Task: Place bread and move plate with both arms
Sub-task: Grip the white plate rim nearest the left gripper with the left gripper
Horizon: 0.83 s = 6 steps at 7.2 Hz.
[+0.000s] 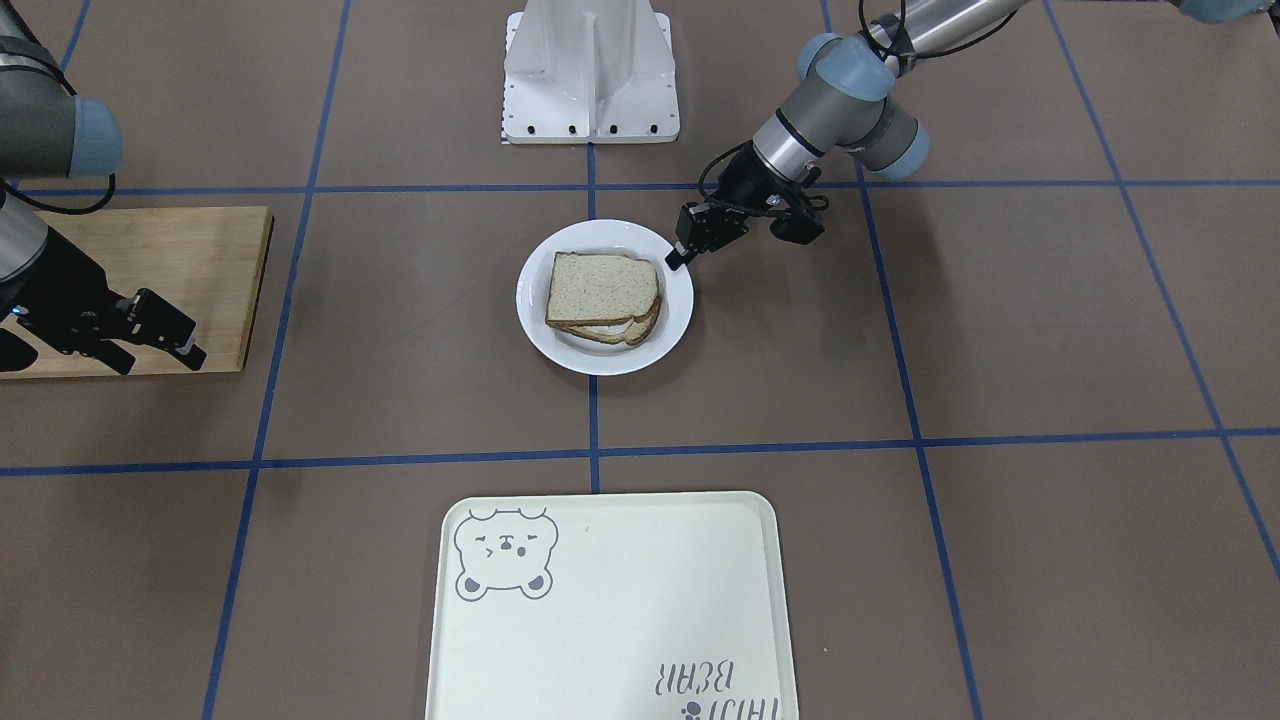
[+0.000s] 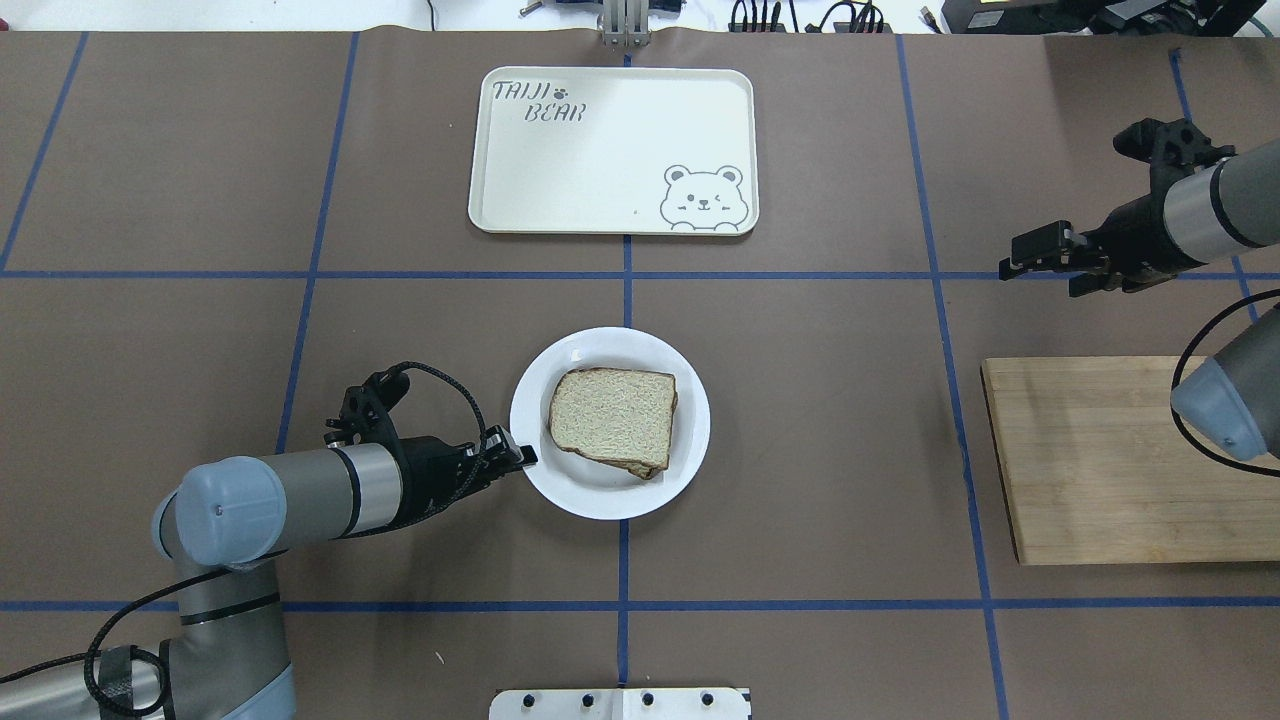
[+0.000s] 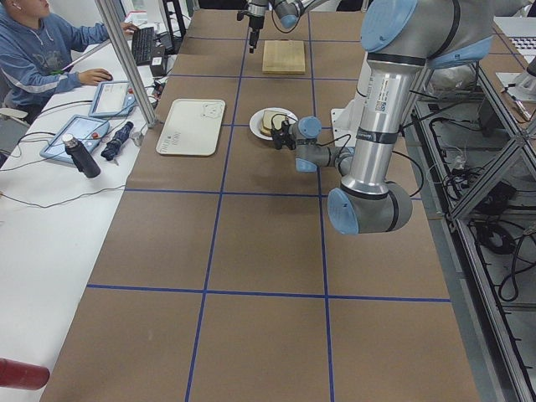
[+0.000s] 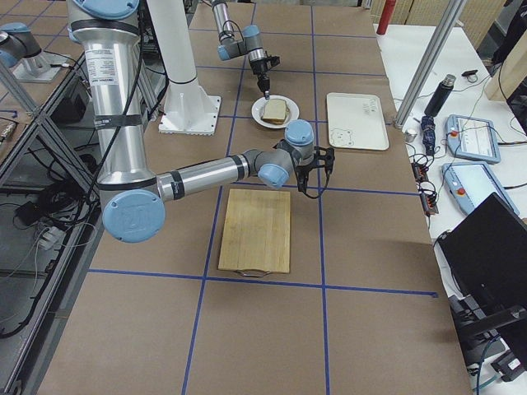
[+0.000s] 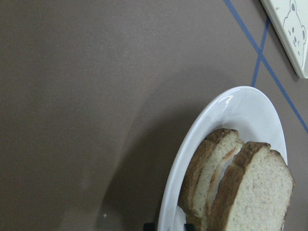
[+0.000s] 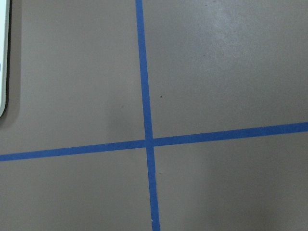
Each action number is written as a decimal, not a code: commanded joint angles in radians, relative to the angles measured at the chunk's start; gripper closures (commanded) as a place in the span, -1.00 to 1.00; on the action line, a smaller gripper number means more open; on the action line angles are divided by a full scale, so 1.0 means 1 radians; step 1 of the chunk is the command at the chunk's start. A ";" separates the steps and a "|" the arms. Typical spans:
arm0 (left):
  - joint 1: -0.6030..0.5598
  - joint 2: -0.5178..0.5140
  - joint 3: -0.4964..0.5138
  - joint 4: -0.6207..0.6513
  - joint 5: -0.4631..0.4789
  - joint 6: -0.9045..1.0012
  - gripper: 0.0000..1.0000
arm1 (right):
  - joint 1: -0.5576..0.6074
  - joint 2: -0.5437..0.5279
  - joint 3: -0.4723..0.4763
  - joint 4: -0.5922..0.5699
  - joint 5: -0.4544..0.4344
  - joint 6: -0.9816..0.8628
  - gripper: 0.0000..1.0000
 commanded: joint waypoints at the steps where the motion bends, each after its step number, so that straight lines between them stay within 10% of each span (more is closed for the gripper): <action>1: -0.001 0.000 -0.008 -0.007 0.000 0.000 1.00 | -0.001 0.001 0.000 0.000 0.000 0.000 -1.00; 6: -0.014 -0.022 -0.064 -0.043 0.003 -0.051 1.00 | -0.001 0.003 0.000 0.000 0.000 0.000 -1.00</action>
